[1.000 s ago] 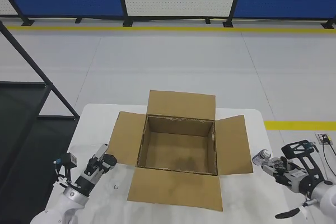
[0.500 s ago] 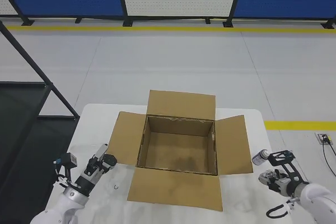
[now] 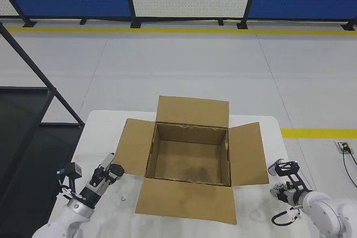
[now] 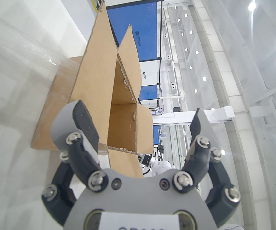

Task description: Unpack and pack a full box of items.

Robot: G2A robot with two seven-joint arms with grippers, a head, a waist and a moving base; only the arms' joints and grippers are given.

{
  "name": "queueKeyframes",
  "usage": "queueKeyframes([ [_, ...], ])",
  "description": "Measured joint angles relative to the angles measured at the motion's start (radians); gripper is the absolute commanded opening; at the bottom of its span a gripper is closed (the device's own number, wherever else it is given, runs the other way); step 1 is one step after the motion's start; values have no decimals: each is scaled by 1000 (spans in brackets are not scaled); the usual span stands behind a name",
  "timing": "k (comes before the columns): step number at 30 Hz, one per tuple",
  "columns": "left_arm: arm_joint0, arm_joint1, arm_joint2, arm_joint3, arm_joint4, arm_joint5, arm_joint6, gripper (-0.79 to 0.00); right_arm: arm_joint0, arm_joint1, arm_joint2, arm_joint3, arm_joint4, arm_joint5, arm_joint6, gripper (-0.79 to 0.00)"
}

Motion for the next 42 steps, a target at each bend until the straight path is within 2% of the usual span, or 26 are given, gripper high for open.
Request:
queueKeyframes([
  [6,0,0,0,0,0,0,0,0,38,6,-16,48,5,-4,0,-785],
  [9,0,0,0,0,0,0,0,0,52,8,-24,67,8,-3,6,-573],
  [12,0,0,0,0,0,0,0,0,63,11,-30,82,9,-2,8,-434],
  [14,0,0,0,0,0,0,0,0,66,13,-32,87,11,-2,7,-249],
  [16,0,0,0,0,0,0,0,0,66,15,-32,90,15,-1,6,-123],
  [19,0,0,0,0,0,0,0,0,61,18,-29,89,24,1,3,-15],
  [26,0,0,0,0,0,0,0,0,23,27,18,41,77,-3,-25,0],
  [31,0,0,0,0,0,0,0,0,-33,34,110,-39,186,-14,-71,0],
  [37,0,0,0,0,0,0,0,0,-127,43,239,-133,419,-126,-142,0],
  [39,0,0,0,0,0,0,0,0,-154,47,251,-161,460,-172,-140,0],
  [42,0,0,0,0,0,0,0,0,-166,50,221,-191,450,-183,-134,0],
])
